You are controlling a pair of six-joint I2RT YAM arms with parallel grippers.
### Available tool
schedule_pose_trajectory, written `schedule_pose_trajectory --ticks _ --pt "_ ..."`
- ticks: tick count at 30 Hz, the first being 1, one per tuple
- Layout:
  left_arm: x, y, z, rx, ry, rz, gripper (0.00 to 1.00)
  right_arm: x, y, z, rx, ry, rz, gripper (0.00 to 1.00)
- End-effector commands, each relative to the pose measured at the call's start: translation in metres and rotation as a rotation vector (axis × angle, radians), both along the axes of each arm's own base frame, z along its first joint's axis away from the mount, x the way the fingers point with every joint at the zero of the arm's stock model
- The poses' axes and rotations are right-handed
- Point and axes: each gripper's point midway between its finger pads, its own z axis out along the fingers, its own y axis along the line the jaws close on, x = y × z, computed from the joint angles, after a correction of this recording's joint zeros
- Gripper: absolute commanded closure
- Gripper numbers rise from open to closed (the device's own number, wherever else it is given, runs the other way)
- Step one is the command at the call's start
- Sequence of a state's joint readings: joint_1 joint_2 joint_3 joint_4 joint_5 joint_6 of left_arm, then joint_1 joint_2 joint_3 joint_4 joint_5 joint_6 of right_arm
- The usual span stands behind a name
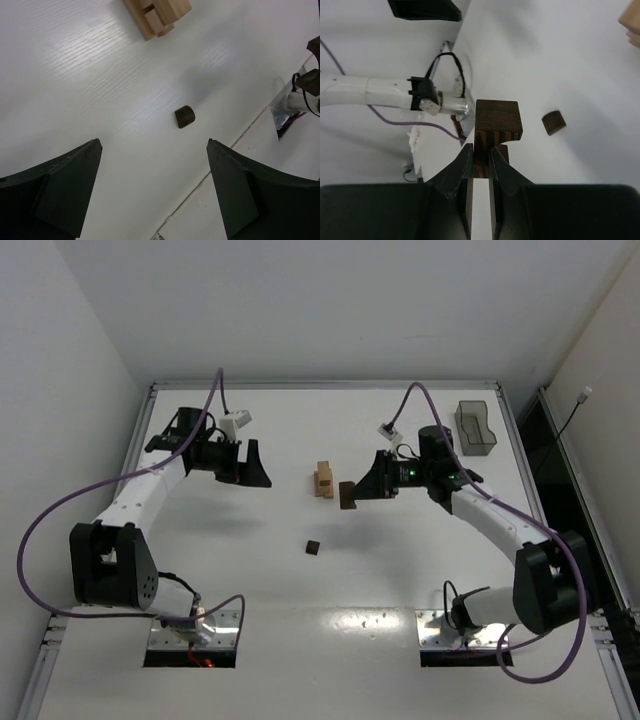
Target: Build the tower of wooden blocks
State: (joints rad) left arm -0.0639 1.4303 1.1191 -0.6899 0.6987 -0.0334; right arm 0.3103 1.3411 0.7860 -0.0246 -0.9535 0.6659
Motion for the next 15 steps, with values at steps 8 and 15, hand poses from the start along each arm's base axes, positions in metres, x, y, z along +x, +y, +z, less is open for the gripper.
schedule_pose_trajectory --ticks 8,15 --pt "0.001 -0.029 0.051 0.076 -0.184 -0.117 0.07 0.064 0.038 0.083 0.183 -0.059 0.050 1.00" --pt "-0.010 -0.046 0.090 0.275 -0.483 -0.206 0.00 0.080 0.048 0.062 0.174 0.112 0.086 1.00"
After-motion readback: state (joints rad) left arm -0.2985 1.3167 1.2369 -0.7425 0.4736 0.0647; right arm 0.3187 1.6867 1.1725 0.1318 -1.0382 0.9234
